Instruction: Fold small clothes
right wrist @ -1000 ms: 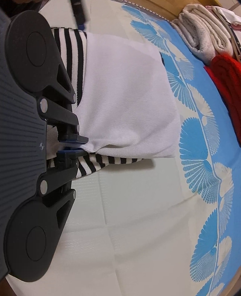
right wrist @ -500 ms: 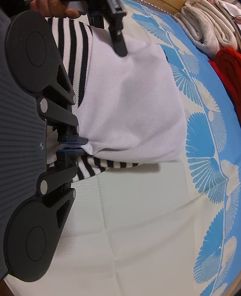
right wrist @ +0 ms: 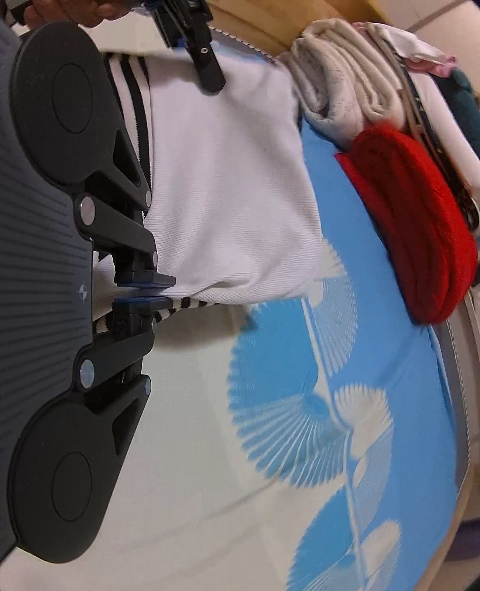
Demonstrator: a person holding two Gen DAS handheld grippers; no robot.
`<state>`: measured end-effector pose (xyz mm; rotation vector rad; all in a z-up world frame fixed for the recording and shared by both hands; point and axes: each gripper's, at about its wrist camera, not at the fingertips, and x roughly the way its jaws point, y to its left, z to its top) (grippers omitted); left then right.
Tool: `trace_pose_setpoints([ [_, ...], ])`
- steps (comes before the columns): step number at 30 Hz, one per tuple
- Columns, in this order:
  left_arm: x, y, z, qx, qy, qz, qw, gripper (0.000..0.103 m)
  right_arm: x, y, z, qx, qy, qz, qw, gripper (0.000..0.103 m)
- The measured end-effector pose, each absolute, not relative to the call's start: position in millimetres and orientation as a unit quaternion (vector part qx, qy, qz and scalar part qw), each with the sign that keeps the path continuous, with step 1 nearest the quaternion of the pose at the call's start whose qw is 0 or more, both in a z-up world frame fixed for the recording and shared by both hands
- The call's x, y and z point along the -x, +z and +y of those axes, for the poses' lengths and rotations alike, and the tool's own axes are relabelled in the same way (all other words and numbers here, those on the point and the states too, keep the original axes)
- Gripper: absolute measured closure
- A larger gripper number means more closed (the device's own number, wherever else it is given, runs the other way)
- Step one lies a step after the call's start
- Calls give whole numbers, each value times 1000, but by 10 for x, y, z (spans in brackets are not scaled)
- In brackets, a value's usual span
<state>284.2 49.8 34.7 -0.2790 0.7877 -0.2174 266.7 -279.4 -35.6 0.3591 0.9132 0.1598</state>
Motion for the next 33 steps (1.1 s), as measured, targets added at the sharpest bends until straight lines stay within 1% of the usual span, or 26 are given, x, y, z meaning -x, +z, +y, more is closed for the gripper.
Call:
trace_pose_setpoints([
  [3,-2744,256,498,136,-119,416,891,45,-2807,-466,-2639,-158,71,458,872,99],
  [5,-2658,162,469,119,-117,439,883,45,-2847,-508,-2590,-147,55,466,871,99],
  [8,-2593,-73,519,100,-103,468,872,41,-2904,-574,-2602,-161,43,479,862,99],
  [10,-2616,-194,620,116,-95,478,865,39,-2921,-591,-2592,-164,42,481,860,99],
  [11,-2618,-205,679,133,-89,480,862,40,-2912,-592,-2579,-165,44,479,861,99],
  [13,-2567,-93,707,124,-80,475,867,47,-2876,-584,-2556,-168,54,477,861,98],
  [14,-2511,3,682,104,-82,466,875,47,-2850,-563,-2554,-168,54,474,863,96],
  [15,-2448,81,661,92,-89,458,880,47,-2821,-532,-2552,-169,54,470,864,92],
  [16,-2378,127,651,91,-102,455,880,47,-2792,-498,-2563,-172,56,466,866,92],
  [17,-2327,147,629,97,-121,458,875,47,-2763,-463,-2579,-178,62,461,867,91],
  [19,-2249,64,589,88,-140,469,868,47,-2695,-416,-2613,-190,79,455,867,83],
  [20,-2215,-37,544,61,-131,476,867,41,-2673,-413,-2623,-191,84,456,865,81],
  [21,-2206,-137,517,42,-121,481,867,34,-2641,-424,-2620,-189,90,459,863,81],
  [22,-2201,-212,527,43,-110,487,865,32,-2614,-464,-2605,-182,94,468,860,81],
  [24,-2179,-209,639,95,-97,498,856,32,-2579,-603,-2548,-136,79,502,851,82],
  [25,-2168,-157,658,99,-93,500,855,32,-2566,-680,-2542,-116,64,518,845,81],
  [27,-2120,1,654,73,-75,493,864,32,-2537,-784,-2614,-115,39,543,831,81],
  [28,-2071,91,639,53,-64,488,869,32,-2518,-778,-2655,-120,30,544,830,81],
  [29,-2016,196,624,39,-57,482,874,30,-2485,-742,-2694,-124,22,537,834,81],
  [30,-1936,299,623,33,-55,473,879,23,-2441,-656,-2722,-125,19,523,843,81],
  [33,-1647,626,611,25,-50,440,896,9,-2234,-347,-2718,-114,30,467,876,81],
])
